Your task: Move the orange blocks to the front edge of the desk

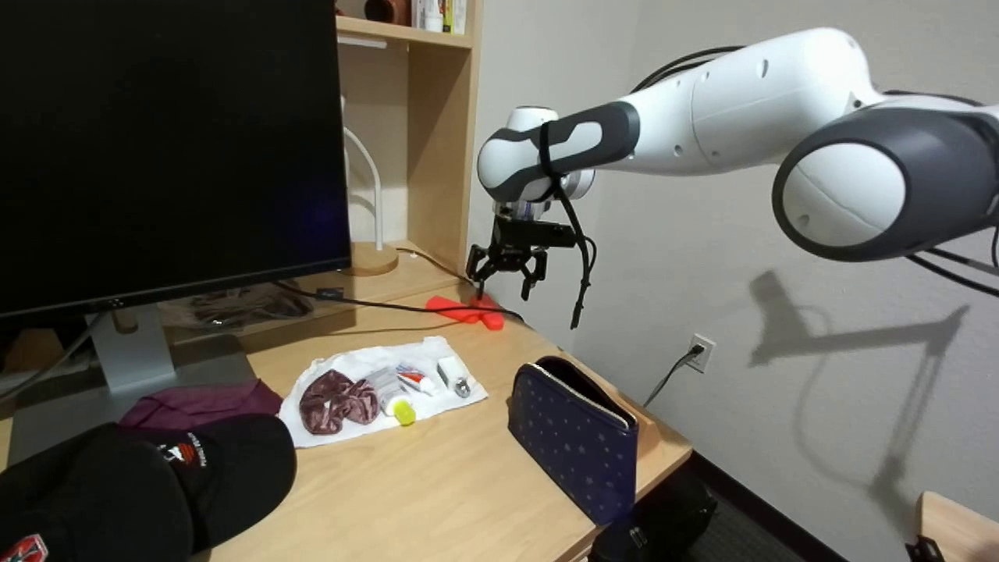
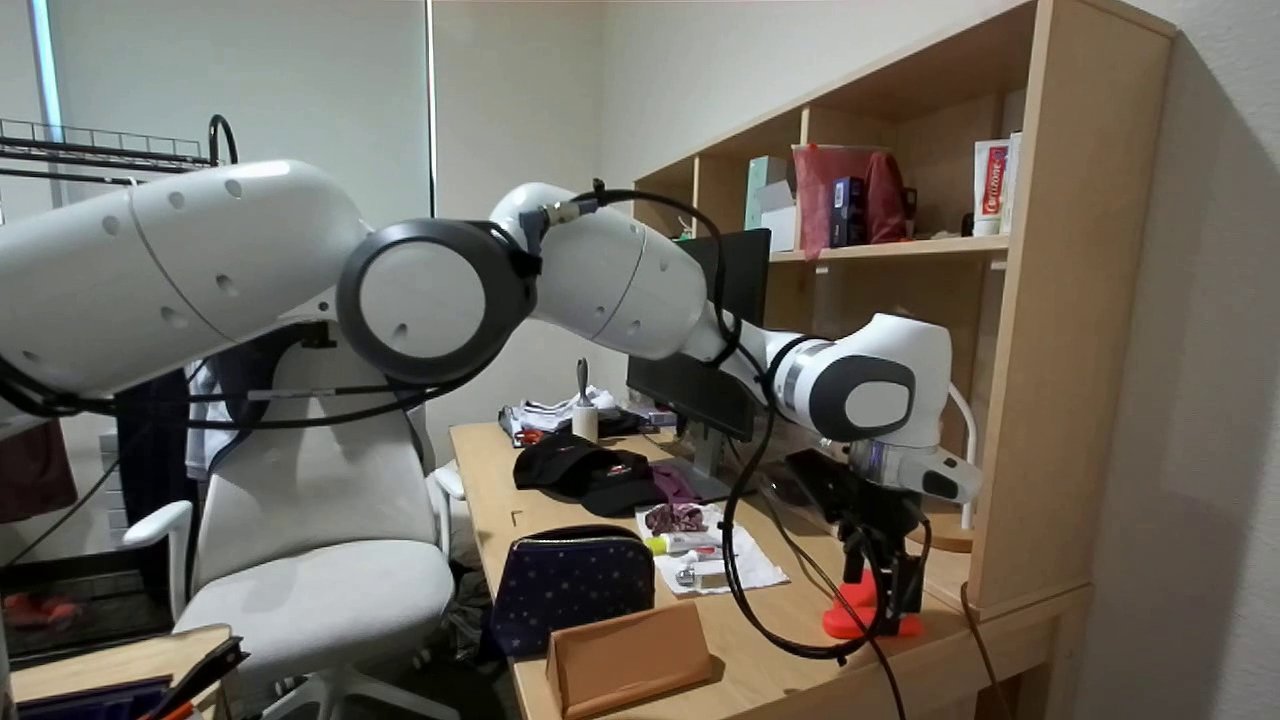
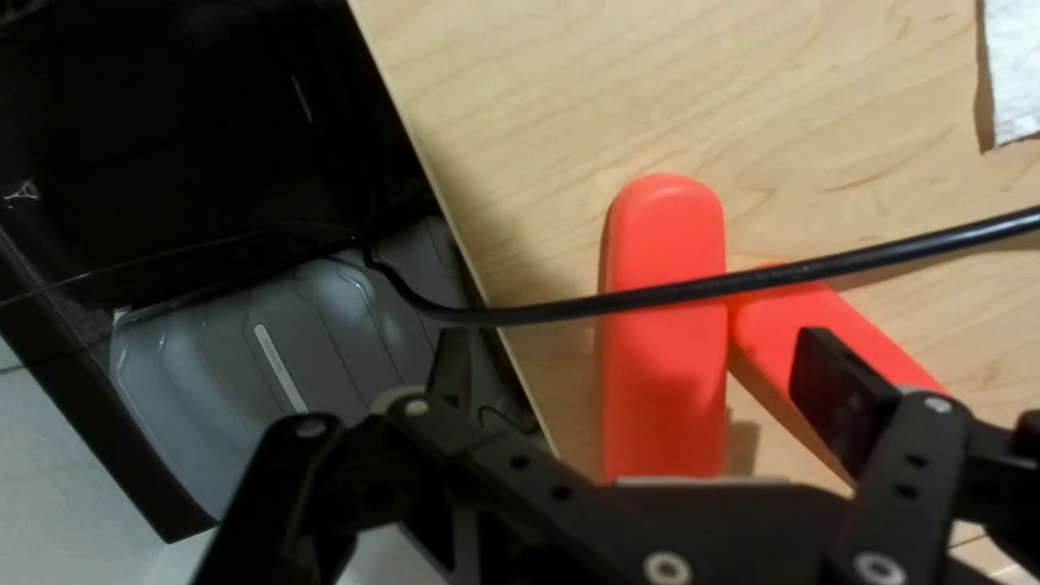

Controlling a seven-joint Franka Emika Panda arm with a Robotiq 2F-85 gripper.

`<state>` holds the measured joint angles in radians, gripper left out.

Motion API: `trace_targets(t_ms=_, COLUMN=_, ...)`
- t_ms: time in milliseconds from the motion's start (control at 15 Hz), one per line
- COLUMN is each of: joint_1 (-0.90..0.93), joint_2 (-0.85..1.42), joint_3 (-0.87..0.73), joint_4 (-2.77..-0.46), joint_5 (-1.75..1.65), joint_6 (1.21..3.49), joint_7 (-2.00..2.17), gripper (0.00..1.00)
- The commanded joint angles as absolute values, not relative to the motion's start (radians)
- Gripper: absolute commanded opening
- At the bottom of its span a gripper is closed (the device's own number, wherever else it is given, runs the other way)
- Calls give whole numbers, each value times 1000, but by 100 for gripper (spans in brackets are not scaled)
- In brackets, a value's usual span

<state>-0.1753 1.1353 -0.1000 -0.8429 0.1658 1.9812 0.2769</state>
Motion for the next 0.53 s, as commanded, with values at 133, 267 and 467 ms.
trace_targets(t_ms=133, joint_1=-205, joint_2=1220, joint_3=-74, joint_4=-709, joint_5=158, joint_6=1922, joint_7=258, gripper=100)
trace_targets(t_ms=267, joint_1=-205, joint_2=1238, joint_3=-72, joint_4=-688, joint_5=156, joint_6=1916, joint_7=257, gripper=100)
trace_targets(t_ms=467, joint_1=-201, joint_2=1253, joint_3=-76, joint_4=-670, joint_5=149, joint_6=1883, joint_7=263, gripper=100)
